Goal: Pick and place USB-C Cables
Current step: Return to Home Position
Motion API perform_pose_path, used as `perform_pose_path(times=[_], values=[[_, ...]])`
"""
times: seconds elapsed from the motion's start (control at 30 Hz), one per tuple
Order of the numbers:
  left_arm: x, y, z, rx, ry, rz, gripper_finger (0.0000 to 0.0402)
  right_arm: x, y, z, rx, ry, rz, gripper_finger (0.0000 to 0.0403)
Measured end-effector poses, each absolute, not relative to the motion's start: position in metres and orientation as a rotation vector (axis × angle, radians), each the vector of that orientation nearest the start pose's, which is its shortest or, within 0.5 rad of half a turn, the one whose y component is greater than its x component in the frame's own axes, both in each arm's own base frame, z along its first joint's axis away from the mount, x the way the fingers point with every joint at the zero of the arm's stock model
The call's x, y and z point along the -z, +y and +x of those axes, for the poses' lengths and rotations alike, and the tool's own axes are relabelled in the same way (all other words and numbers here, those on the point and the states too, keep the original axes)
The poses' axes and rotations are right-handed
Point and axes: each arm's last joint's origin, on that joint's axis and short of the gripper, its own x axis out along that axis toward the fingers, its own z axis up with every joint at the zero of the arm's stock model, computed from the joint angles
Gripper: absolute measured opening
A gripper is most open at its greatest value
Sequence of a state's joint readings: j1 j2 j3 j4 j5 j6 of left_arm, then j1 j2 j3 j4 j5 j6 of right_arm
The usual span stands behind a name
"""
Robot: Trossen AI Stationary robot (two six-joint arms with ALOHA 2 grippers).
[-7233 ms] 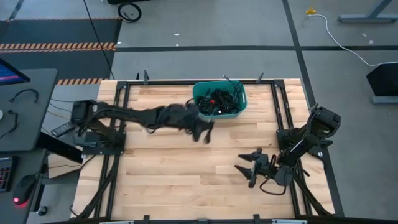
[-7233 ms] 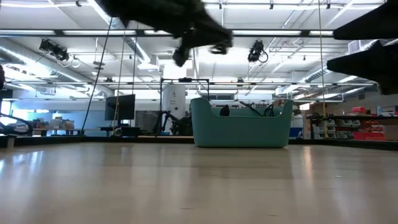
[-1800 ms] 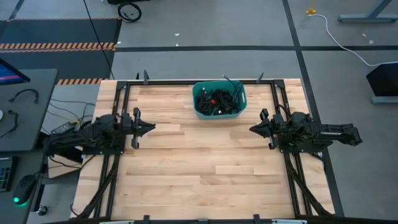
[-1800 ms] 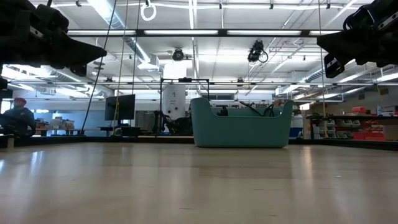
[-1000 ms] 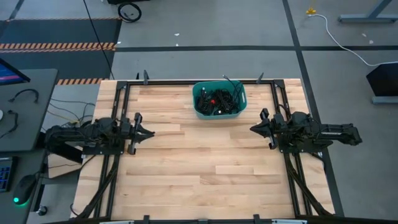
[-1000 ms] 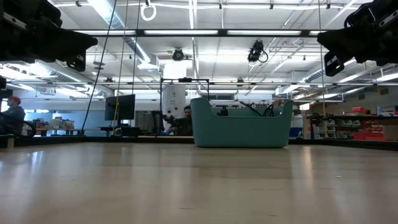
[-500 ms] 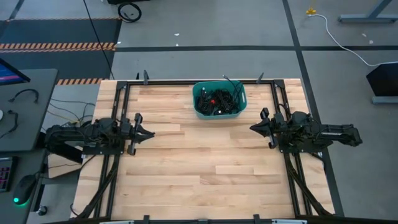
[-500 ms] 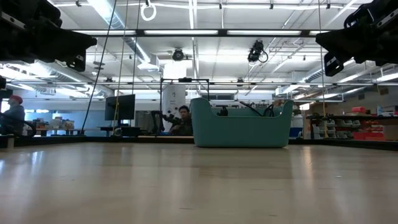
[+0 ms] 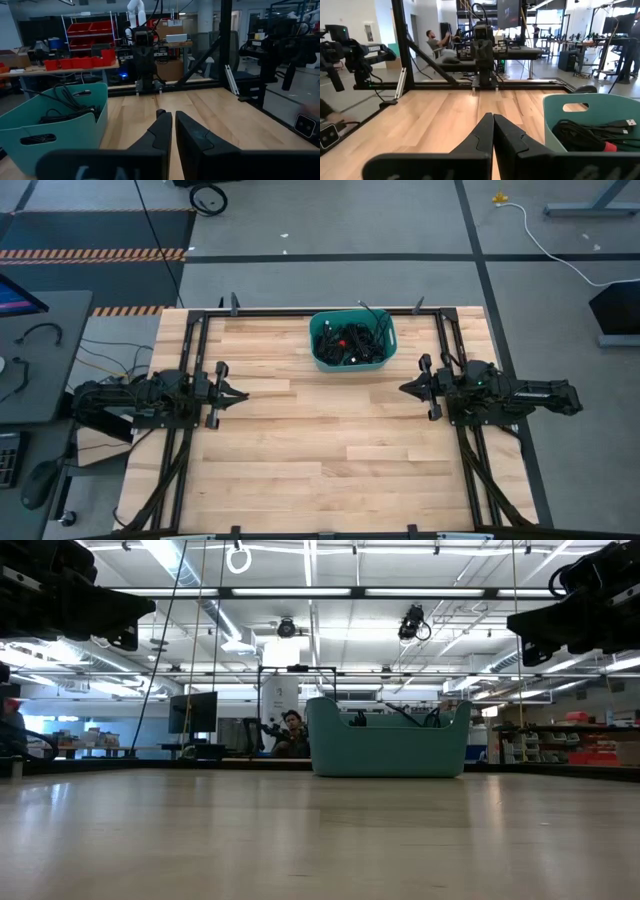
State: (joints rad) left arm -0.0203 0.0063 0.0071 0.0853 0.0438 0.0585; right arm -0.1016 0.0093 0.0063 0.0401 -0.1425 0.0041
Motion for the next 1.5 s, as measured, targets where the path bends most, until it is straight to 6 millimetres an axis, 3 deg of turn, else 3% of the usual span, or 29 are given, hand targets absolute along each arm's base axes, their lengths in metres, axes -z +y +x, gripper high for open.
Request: perform_pose_path(times=[1.5], values=[[-0.1735, -0.0032, 0.0973, 0.062, -0.087, 0.056, 0.0037, -0.17, -0.0058, 0.0974, -0.041, -0.048, -0.001, 0.0012]])
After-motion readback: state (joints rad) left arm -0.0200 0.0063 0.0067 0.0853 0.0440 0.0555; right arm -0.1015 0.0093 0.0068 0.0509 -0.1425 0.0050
